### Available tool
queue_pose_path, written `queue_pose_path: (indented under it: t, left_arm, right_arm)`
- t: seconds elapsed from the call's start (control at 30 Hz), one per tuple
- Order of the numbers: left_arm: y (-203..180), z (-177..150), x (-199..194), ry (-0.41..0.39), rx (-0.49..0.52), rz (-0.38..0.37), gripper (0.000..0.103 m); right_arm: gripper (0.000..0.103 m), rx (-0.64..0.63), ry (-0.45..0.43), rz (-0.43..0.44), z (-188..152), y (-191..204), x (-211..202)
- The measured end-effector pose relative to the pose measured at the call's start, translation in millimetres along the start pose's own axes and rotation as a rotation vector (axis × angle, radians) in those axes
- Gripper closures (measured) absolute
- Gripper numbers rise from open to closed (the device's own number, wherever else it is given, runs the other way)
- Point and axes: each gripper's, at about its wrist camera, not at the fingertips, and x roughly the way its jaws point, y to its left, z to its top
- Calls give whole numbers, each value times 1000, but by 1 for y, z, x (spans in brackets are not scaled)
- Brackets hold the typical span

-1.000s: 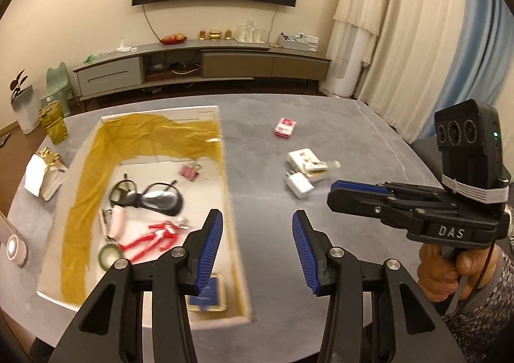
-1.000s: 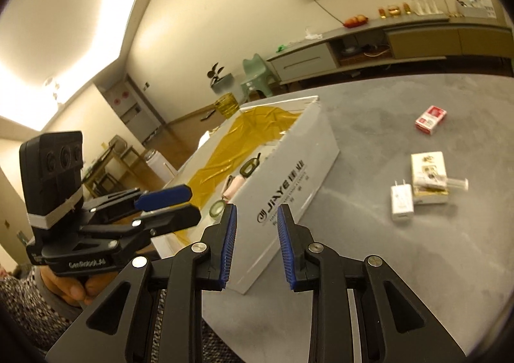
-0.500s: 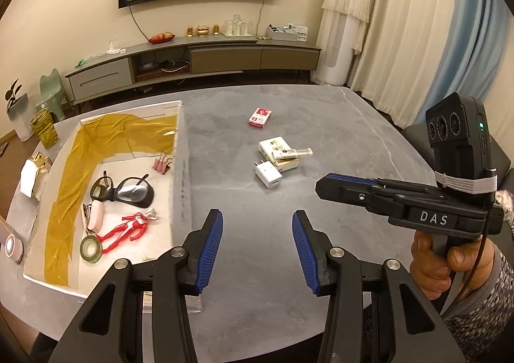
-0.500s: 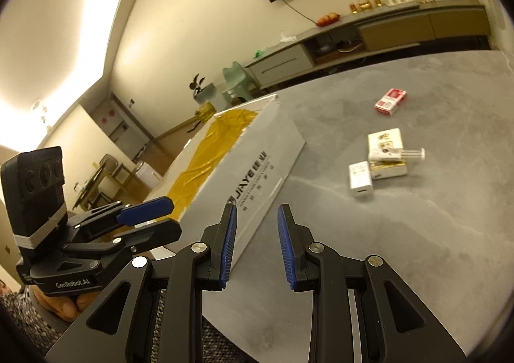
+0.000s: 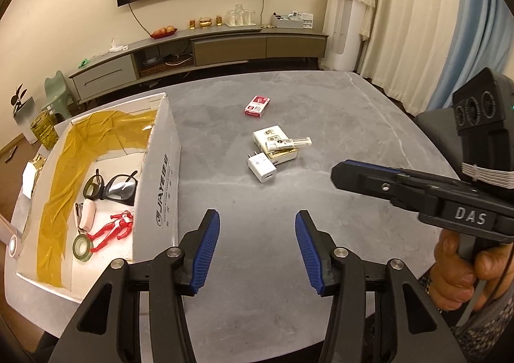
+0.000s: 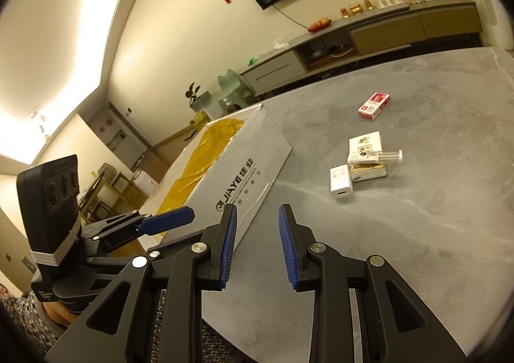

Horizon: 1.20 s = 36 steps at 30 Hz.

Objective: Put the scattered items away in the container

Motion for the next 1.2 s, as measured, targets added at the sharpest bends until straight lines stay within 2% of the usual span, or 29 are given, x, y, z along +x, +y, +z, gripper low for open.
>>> queue_pose_path:
  t: [0.33,0.67,1.2]
  left_arm:
    - [-14,4,26,33,-17,-26,49]
    - [-15,16,65,67,-86,-105,48]
    - [-4,33,126,82,-127,-130,46]
  right_arm:
    - [73,14,-21,-38,1,-14,-16]
    - [73,61,-26,-135,9,-47,-14]
    - [73,98,19,-238,27,-89,25]
